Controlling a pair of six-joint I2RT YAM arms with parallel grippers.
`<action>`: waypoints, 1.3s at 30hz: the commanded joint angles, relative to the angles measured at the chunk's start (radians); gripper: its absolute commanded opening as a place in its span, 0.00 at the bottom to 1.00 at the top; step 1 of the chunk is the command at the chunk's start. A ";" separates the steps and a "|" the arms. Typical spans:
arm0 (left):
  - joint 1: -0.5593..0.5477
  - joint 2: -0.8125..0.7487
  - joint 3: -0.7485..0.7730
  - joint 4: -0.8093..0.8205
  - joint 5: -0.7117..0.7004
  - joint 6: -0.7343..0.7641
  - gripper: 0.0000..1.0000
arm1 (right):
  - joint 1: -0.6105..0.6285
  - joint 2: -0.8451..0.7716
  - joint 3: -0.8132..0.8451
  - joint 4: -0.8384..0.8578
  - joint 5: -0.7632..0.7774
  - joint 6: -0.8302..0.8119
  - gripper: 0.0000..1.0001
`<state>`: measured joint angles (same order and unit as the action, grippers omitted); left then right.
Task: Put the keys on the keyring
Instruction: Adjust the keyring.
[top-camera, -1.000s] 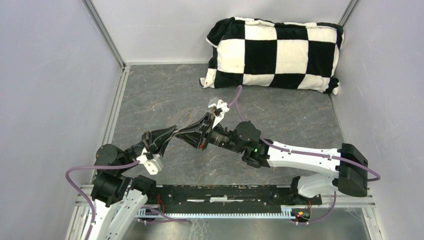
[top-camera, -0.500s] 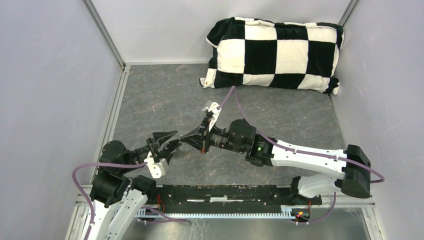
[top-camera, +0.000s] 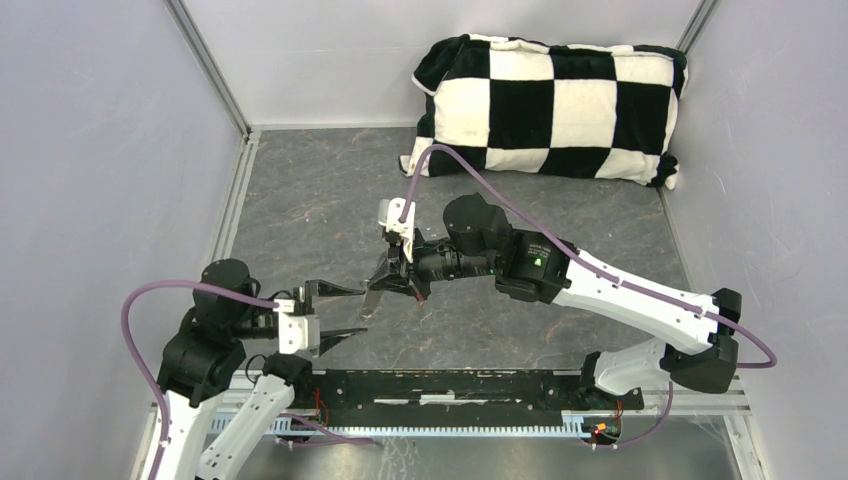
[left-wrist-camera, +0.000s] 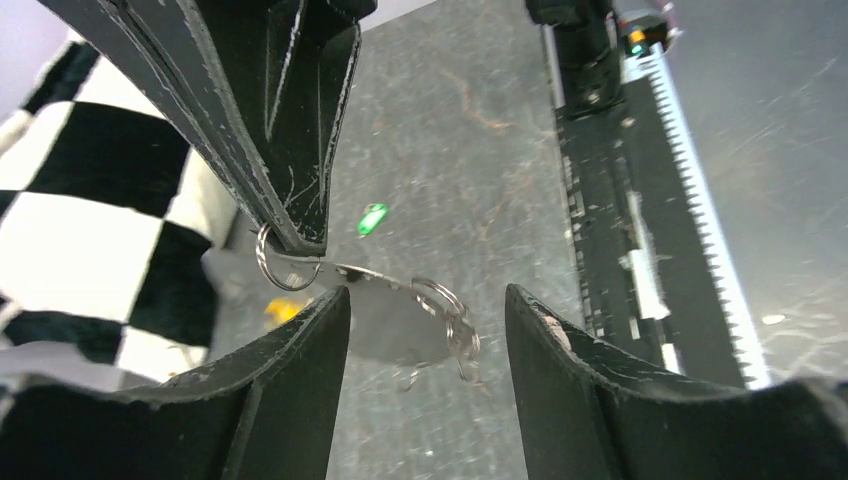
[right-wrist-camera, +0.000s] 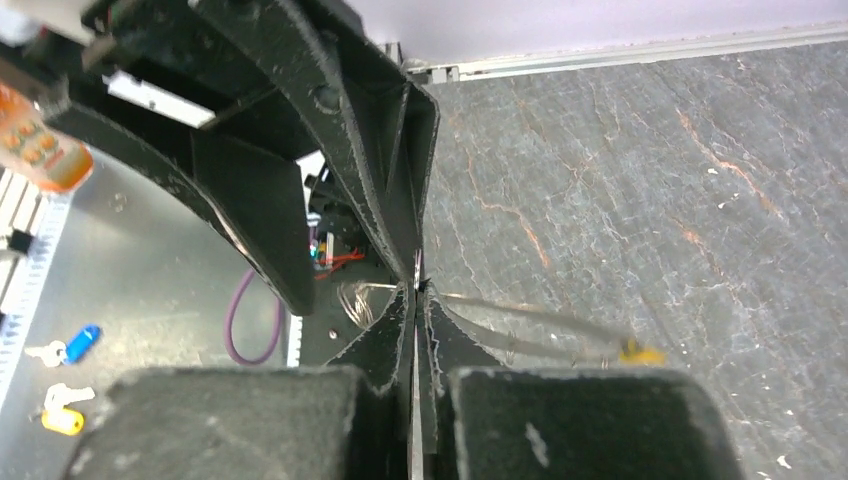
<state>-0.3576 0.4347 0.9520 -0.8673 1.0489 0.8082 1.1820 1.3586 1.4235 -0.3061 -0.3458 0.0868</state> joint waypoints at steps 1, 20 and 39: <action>-0.001 0.048 0.074 -0.042 0.109 -0.164 0.65 | -0.006 0.022 0.100 -0.151 -0.100 -0.172 0.00; -0.001 0.067 0.023 -0.050 0.039 -0.130 0.44 | -0.007 0.028 0.100 -0.169 -0.233 -0.233 0.00; -0.001 0.095 0.019 -0.043 0.051 -0.137 0.36 | 0.000 0.086 0.124 -0.168 -0.285 -0.231 0.00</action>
<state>-0.3576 0.5255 0.9749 -0.9154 1.0786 0.6926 1.1763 1.4425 1.4868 -0.5064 -0.6048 -0.1371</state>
